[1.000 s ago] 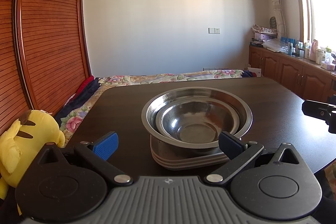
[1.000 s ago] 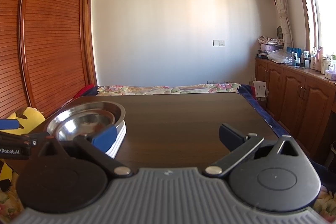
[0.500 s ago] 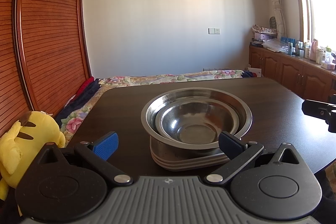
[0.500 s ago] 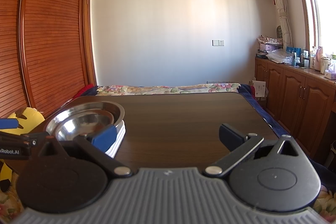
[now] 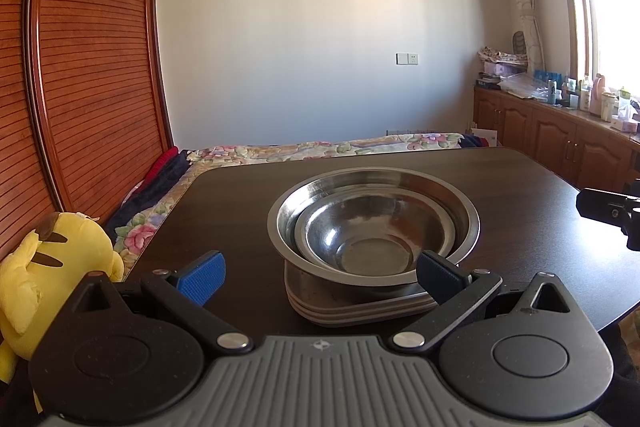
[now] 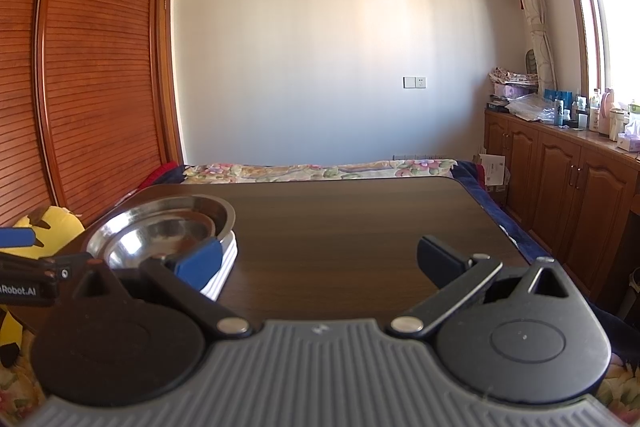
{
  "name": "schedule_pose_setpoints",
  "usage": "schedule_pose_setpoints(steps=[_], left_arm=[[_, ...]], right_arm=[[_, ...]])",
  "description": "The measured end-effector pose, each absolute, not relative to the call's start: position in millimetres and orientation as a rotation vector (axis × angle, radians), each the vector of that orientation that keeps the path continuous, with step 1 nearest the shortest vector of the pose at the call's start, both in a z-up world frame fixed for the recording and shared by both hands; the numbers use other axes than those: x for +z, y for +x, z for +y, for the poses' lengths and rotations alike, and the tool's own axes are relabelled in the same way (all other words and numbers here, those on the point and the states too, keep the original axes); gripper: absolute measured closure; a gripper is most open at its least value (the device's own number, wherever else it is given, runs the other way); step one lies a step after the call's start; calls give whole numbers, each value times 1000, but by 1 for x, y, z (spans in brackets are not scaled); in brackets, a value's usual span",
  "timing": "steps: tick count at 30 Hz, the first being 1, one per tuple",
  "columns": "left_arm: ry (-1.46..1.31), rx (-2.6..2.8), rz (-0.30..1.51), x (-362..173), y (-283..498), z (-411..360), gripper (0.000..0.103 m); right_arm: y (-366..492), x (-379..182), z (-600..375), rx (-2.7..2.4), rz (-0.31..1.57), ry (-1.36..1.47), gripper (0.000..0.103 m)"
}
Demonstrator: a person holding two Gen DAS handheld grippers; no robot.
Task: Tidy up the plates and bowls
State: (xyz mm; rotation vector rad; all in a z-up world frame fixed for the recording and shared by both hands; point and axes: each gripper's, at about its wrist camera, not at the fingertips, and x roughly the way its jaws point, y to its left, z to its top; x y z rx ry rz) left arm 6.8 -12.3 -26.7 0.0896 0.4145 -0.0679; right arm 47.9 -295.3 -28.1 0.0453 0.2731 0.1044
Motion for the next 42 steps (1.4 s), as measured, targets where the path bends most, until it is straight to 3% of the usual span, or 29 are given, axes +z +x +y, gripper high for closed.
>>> schedule_pose_setpoints(steps=[42], left_arm=[[90, -70, 413, -27, 7, -14, 0]], right_arm=[[48, -32, -298, 100, 274, 47, 0]])
